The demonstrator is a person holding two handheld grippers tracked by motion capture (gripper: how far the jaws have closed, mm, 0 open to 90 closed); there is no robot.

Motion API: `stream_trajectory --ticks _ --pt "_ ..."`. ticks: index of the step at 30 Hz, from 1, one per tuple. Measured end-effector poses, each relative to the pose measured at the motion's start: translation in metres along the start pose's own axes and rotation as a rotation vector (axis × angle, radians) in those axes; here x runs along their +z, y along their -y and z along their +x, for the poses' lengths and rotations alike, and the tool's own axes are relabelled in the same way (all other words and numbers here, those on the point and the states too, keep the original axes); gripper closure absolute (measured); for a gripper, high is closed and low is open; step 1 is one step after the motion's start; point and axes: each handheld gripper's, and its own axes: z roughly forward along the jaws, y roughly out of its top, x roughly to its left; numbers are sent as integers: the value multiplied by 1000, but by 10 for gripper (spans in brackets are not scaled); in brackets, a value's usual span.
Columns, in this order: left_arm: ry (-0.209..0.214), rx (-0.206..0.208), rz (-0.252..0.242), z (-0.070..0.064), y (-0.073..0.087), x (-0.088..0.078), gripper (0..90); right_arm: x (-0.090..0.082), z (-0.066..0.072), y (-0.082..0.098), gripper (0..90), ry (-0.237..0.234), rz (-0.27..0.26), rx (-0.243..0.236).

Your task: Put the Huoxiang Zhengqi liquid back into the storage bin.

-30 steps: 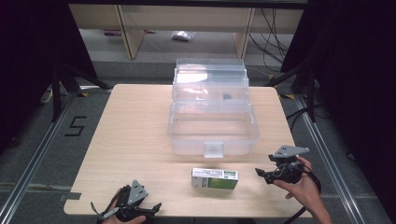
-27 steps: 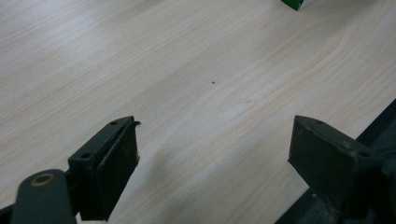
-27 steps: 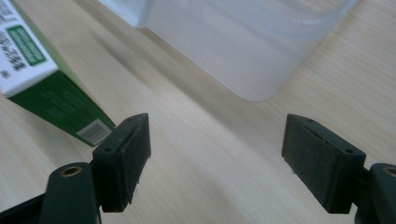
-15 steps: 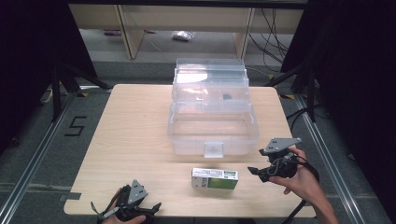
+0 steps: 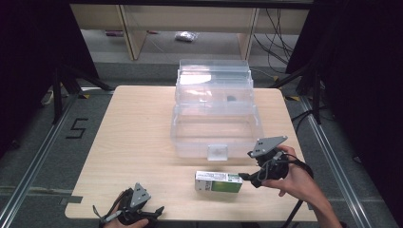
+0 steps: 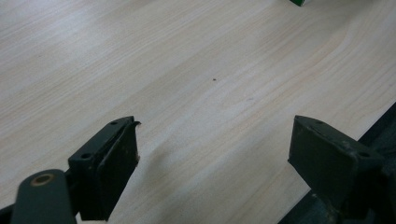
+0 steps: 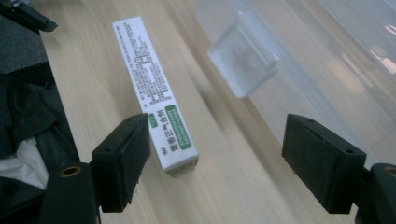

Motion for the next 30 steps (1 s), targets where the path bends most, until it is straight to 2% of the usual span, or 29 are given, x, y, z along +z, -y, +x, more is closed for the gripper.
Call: stream_trajectory --ticks 3,5,6,7,13,15,16,20,23,24,26,27,28,30 --pt "1 1 8 0 0 0 151 6 7 -6 250 -14 17 -14" --pt "-4 0 3 -1 0 0 151 11 11 -10 252 -34 35 -43" --pt "-4 0 3 -1 0 0 151 12 13 -12 253 -40 51 -42" --pt "-4 -8 6 0 0 0 151 17 14 -14 254 -48 47 -62" --pt "-2 -8 12 0 0 -1 151 32 19 -24 255 -65 81 -104" --pt "-18 -9 2 -1 0 0 151 36 20 -26 255 -65 89 -119" --pt "-4 -11 1 -1 0 0 151 40 23 -28 255 -82 101 -130" --pt "-2 -11 0 -1 0 -1 151 50 26 -31 256 -78 141 -128" --pt "-2 -10 0 -1 0 0 151 56 28 -33 253 -93 160 -153" --pt "0 -11 0 -1 0 -1 151 57 29 -33 250 -89 167 -139" --pt "3 -12 0 -1 0 -1 151 61 30 -35 247 -92 181 -147" --pt "-2 -12 0 -1 1 0 151 64 30 -37 245 -102 189 -170" --pt "-2 -11 -1 -1 0 -1 151 65 31 -37 245 -103 202 -158" --pt "-2 -11 -1 -1 0 -1 151 70 31 -40 243 -107 213 -173"
